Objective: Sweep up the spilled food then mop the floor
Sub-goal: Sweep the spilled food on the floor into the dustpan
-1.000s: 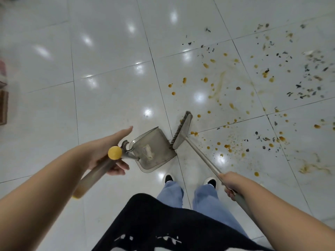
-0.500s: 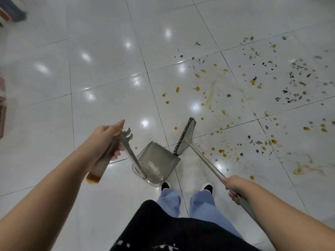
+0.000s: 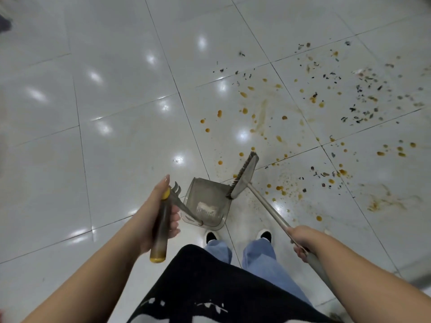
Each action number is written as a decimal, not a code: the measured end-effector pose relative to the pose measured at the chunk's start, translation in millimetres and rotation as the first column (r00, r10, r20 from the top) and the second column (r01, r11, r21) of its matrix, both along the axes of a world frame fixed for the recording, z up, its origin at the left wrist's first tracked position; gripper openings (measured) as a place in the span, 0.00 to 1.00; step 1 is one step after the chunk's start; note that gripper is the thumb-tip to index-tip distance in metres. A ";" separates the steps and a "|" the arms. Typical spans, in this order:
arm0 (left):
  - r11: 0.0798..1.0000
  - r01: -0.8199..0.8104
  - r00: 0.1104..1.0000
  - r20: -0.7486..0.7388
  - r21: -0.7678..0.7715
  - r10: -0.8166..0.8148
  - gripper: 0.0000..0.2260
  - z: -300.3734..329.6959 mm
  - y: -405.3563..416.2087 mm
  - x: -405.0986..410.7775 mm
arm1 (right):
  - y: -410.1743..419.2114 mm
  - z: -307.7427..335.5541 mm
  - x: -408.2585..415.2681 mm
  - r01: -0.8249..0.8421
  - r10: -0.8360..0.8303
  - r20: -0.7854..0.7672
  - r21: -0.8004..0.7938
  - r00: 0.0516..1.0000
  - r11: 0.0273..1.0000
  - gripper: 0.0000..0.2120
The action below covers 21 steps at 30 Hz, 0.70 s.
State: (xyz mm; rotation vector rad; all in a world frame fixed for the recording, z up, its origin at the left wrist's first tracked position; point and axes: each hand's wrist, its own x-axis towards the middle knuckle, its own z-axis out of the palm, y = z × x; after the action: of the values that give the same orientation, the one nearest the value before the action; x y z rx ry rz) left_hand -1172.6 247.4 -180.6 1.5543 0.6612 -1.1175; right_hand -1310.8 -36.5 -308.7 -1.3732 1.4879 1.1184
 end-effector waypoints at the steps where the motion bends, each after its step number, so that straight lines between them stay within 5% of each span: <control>1: 1.000 -0.023 1.000 0.019 -0.014 0.023 0.30 0.8 -3.1 2.9 | 1.3 0.3 -0.5 0.001 -0.001 -0.010 0.002 1.000 1.000 0.19; 8: 0.996 0.021 0.989 0.150 -0.092 -0.007 0.28 14.4 -0.6 28.8 | 10.3 4.2 -1.9 -0.012 0.013 0.017 -0.015 1.000 1.000 0.19; 13: 0.995 0.053 0.955 0.288 0.088 -0.076 0.31 34.1 41.9 64.4 | 11.3 11.8 4.7 -0.156 0.157 0.003 -0.101 0.988 0.983 0.21; 17: 0.943 0.211 0.891 0.345 0.258 -0.294 0.42 48.5 47.8 82.5 | 8.6 14.0 15.2 -0.283 0.283 -0.027 -0.171 0.959 0.944 0.22; 21: 0.840 0.390 0.747 0.403 0.378 -0.528 0.40 53.0 28.5 80.8 | 13.3 16.5 26.8 -0.354 0.347 -0.072 -0.141 0.935 0.924 0.23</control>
State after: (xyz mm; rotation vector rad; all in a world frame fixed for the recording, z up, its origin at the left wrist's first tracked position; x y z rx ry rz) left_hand -1091.8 275.9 -127.6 2.2263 0.0605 -0.9328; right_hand -1284.0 -23.2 -292.2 -1.7837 1.4172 1.2823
